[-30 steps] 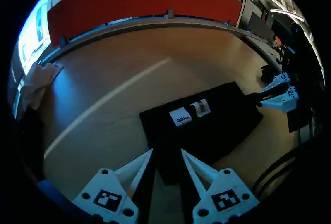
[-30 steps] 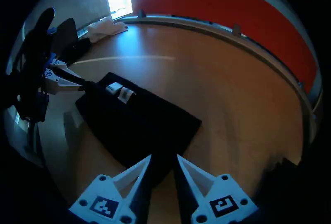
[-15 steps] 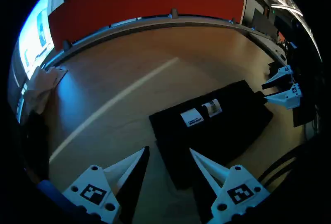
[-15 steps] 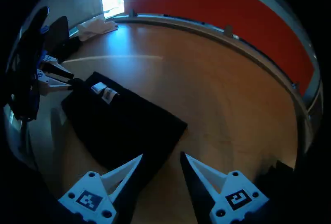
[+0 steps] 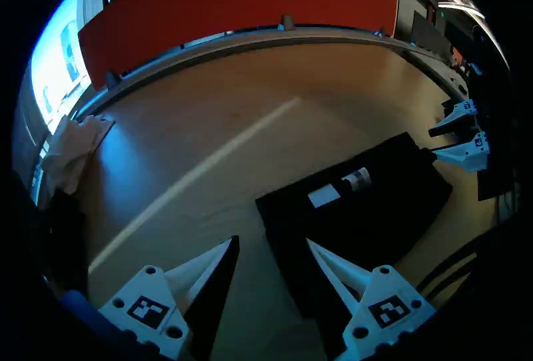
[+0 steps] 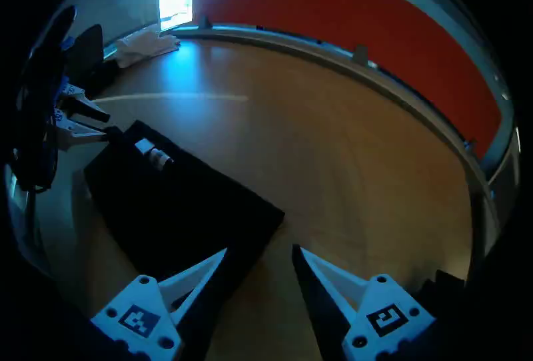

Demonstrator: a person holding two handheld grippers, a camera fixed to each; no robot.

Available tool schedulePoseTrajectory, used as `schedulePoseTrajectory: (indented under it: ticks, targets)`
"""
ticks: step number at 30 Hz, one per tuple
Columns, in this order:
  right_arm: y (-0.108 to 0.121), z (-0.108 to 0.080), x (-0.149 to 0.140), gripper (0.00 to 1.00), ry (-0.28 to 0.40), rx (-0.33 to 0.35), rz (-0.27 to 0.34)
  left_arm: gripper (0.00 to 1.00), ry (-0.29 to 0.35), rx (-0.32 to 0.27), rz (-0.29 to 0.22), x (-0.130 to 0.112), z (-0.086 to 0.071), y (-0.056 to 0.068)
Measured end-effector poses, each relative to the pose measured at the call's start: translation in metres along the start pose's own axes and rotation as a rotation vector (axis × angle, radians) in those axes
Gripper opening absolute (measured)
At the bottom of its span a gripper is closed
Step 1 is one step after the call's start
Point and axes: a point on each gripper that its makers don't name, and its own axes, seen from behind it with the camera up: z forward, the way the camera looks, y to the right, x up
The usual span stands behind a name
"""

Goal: Fold towel

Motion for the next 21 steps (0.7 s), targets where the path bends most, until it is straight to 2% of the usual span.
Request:
schedulePoseTrajectory:
  ticks: [18, 19, 21]
  targets:
    - [0.020, 0.000, 0.020, 0.67, 0.047, -0.044, -0.014, 0.63, 0.025, 0.045, -0.004, 0.016, 0.003, -0.017]
    - [0.021, -0.001, 0.022, 0.68, 0.052, -0.048, -0.015, 0.63, 0.028, 0.045, -0.005, 0.017, 0.002, -0.017]
    - [0.023, -0.003, 0.026, 0.78, 0.064, -0.054, -0.015, 0.66, 0.034, 0.046, -0.008, 0.018, 0.000, -0.018]
